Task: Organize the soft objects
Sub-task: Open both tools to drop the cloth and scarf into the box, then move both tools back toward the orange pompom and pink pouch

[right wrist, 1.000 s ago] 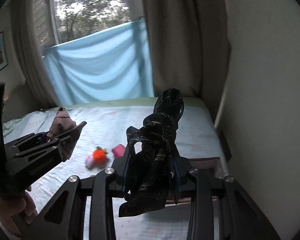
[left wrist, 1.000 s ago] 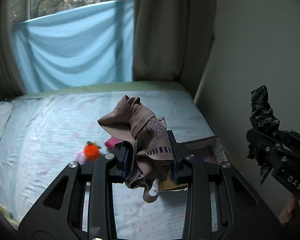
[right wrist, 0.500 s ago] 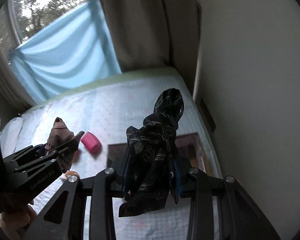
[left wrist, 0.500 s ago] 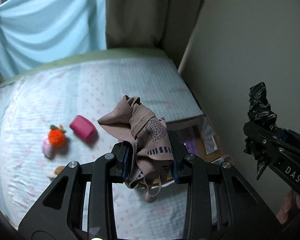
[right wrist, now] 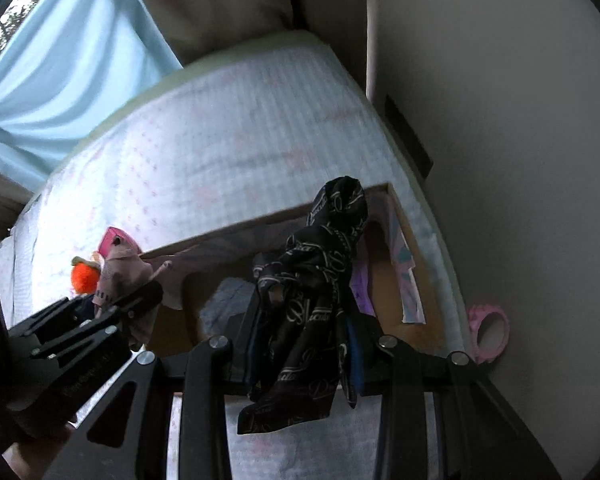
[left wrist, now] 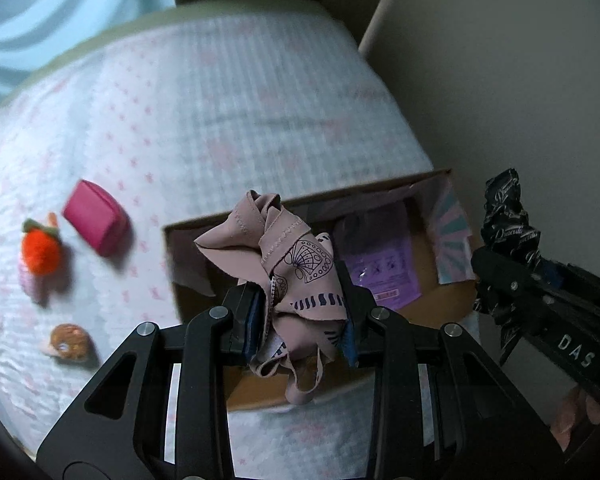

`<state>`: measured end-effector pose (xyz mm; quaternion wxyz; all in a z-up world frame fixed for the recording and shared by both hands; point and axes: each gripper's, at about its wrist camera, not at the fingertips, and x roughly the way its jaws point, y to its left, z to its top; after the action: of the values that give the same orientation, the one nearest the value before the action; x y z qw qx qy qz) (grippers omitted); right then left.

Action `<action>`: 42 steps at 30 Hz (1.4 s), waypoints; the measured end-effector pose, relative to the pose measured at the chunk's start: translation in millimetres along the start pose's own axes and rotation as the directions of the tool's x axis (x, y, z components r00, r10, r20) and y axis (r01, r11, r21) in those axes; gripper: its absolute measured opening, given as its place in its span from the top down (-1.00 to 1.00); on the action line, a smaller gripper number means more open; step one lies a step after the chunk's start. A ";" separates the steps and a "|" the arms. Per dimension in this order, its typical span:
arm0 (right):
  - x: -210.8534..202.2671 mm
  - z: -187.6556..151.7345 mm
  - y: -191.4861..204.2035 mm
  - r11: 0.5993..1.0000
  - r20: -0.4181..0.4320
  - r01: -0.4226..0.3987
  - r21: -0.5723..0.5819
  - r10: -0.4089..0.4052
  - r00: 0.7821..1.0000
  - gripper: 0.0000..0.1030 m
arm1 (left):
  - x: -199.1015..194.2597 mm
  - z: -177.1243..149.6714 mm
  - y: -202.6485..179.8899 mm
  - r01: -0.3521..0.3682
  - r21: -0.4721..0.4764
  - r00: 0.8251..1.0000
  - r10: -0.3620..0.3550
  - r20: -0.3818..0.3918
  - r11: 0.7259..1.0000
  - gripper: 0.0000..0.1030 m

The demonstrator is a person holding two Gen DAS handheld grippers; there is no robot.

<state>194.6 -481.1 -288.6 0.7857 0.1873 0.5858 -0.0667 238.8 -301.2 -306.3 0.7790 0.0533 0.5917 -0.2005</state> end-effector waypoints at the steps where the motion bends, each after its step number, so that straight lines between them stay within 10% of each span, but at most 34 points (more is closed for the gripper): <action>1: 9.6 3.1 -5.6 1.000 -0.013 -0.007 0.011 0.008 1.000 0.38 | 11.1 1.2 -1.4 -0.002 0.004 1.000 0.002 -0.019 1.000 0.45; 14: 96.8 14.7 -34.7 0.981 -0.207 -0.116 0.156 0.147 0.967 0.38 | 81.3 -17.0 -23.7 -0.025 0.132 0.986 0.047 -0.162 0.991 0.42; 16: 101.3 16.6 -33.7 0.978 -0.217 -0.128 0.165 0.163 0.962 0.28 | 73.8 -15.6 -26.5 -0.023 0.150 0.990 0.043 -0.133 0.988 0.01; 18: 102.5 19.2 -32.2 0.973 -0.215 -0.143 0.180 0.181 0.960 -0.07 | 63.7 -15.8 -29.9 -0.042 0.185 0.993 0.062 -0.102 0.982 -0.98; 21: 101.1 20.8 -33.3 0.974 -0.178 -0.140 0.180 0.173 0.969 -1.00 | 51.5 -19.3 -33.3 -0.061 0.223 0.995 0.078 -0.068 0.973 -0.99; 42: -26.1 -7.2 3.7 0.997 0.044 -0.071 -0.013 0.071 0.996 -1.00 | -48.5 -34.0 -5.9 -0.065 0.139 0.998 0.062 0.026 0.988 -0.99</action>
<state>181.4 -478.0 -264.9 0.8013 0.2022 0.5616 -0.0395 195.3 -283.5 -269.6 0.7856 0.1244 0.5659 -0.2171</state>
